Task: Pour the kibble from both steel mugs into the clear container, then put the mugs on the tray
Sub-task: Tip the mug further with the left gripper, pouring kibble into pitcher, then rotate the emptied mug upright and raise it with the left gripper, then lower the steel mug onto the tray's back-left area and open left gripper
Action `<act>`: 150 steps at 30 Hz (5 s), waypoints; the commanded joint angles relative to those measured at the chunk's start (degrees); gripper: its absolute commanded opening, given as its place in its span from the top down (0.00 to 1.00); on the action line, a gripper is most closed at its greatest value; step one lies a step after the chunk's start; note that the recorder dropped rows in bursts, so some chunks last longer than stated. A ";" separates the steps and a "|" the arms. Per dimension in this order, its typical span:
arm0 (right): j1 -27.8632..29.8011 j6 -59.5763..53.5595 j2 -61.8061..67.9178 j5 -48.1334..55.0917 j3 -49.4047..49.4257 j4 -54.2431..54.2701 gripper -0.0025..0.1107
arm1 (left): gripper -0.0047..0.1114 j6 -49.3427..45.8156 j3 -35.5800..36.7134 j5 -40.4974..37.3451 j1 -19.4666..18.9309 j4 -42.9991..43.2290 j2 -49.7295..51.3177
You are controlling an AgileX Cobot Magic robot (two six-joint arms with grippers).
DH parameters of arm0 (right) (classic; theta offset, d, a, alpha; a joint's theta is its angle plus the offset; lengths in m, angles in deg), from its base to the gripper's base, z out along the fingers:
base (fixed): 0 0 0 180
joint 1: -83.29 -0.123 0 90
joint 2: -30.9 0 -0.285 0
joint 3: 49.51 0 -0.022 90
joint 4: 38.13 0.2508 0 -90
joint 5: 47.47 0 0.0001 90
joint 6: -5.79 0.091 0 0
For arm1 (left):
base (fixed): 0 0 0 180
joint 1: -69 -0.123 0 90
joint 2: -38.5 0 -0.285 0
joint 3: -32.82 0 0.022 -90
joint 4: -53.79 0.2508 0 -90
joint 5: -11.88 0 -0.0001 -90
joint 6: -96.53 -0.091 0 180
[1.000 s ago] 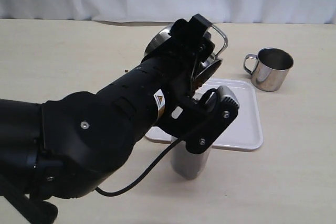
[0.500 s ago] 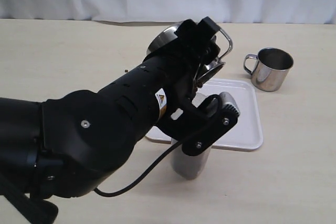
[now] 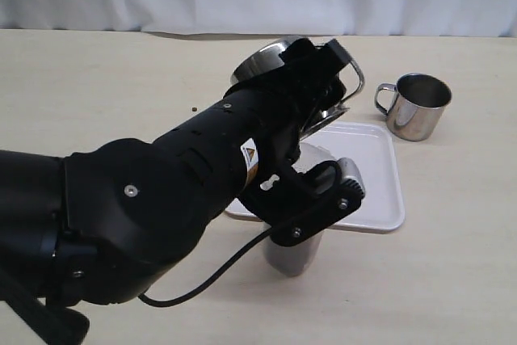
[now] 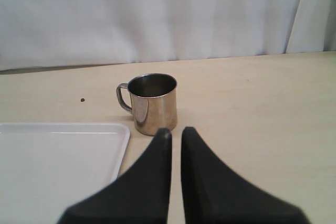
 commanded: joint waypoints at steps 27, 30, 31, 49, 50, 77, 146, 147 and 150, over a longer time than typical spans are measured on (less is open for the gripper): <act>0.07 -0.49 -0.21 0.15 0.21 0.00 0.93 | 0.96 -10.58 -0.61 -12.57 8.47 0.44 -0.28; 0.07 -0.49 -0.21 0.15 0.21 0.00 0.93 | 0.96 -11.02 -0.61 -12.58 8.47 0.44 -0.28; 0.07 -0.49 -0.21 0.15 0.21 0.00 0.93 | 0.96 -11.02 -0.61 -12.68 8.47 0.44 -0.28; 0.07 -0.49 -0.21 0.15 0.21 0.00 0.93 | 0.96 -10.54 -0.61 -12.19 8.47 0.44 2.54; 0.07 -0.49 -0.21 0.15 0.21 0.00 0.93 | 0.96 -10.32 -0.61 -12.48 8.47 0.44 2.54; 0.07 -0.49 -0.21 0.15 0.21 0.00 0.93 | 0.96 63.54 -0.74 56.01 -42.20 -6.50 2.93; 0.07 -0.49 -0.21 0.15 0.21 0.00 0.93 | 0.25 34.33 -12.02 80.84 -39.67 -55.24 39.02; 0.07 -0.49 -0.21 0.15 0.21 0.00 0.93 | 0.24 34.33 -12.02 80.84 -39.67 -55.24 38.92; 0.07 -0.49 -0.21 0.15 0.21 0.00 0.93 | 0.23 34.33 -12.02 80.73 -39.67 -55.24 37.34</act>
